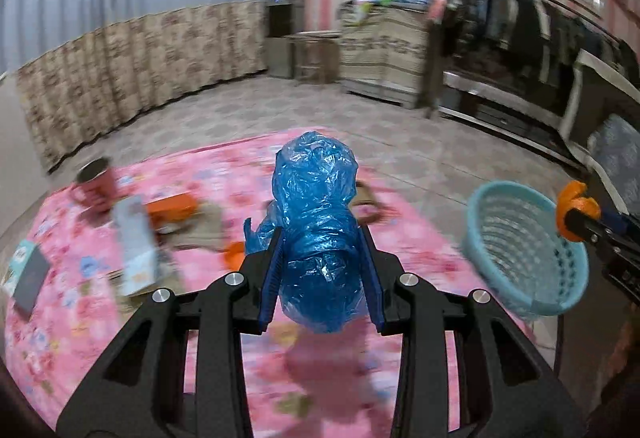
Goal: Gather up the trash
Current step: 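Carry bag and peel to the blue basket and open both tools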
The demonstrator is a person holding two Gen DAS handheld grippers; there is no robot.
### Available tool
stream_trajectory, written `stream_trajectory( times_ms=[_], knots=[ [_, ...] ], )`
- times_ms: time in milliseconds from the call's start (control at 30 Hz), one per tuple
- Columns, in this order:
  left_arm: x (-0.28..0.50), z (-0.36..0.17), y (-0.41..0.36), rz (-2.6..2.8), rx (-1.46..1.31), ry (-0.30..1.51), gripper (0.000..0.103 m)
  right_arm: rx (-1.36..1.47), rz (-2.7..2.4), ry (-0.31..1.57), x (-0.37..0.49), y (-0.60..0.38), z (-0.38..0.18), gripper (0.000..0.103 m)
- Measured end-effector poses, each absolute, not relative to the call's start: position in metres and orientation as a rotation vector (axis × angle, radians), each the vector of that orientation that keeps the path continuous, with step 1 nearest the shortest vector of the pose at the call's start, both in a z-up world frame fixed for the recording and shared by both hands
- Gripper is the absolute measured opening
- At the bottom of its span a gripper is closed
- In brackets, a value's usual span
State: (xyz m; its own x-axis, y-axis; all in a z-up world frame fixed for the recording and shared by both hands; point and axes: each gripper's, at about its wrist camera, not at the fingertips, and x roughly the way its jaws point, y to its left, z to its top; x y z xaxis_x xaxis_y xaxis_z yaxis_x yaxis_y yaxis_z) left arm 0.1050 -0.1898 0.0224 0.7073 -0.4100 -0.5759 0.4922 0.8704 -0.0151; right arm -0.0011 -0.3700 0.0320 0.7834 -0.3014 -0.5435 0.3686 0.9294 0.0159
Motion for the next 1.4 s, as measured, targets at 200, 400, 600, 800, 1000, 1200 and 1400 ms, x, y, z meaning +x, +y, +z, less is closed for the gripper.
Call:
stream_trajectory(
  times_ms=[200,400,600,800,1000,1200,1400],
  knots=[
    [0.093,0.014,-0.254,-0.617,0.177,0.632,0.035,0.167,-0.489,0.558,-0.024,-0.413,0.028,0.042],
    [0.074,0.010,-0.315,-0.731,0.240,0.615,0.035,0.233,-0.541,0.564,-0.030,-0.447,0.018,0.042],
    [0.073,0.009,-0.370,-0.816,0.269,0.647,0.035,0.267,-0.581,0.569,-0.038,-0.472,0.011,0.042],
    [0.082,0.006,-0.396,-0.799,0.282,0.669,0.068,0.282,-0.606,0.598,-0.041,-0.482,-0.002,0.042],
    [0.098,0.019,-0.372,-0.697,0.254,0.629,0.083,0.282,-0.598,0.598,-0.039,-0.479,-0.004,0.042],
    [0.113,0.027,-0.326,-0.597,0.205,0.613,0.085,0.263,-0.555,0.619,-0.021,-0.463,-0.011,0.043],
    [0.111,0.032,-0.277,-0.496,0.207,0.573,0.088,0.239,-0.532,0.616,0.001,-0.451,-0.012,0.044]
  ],
)
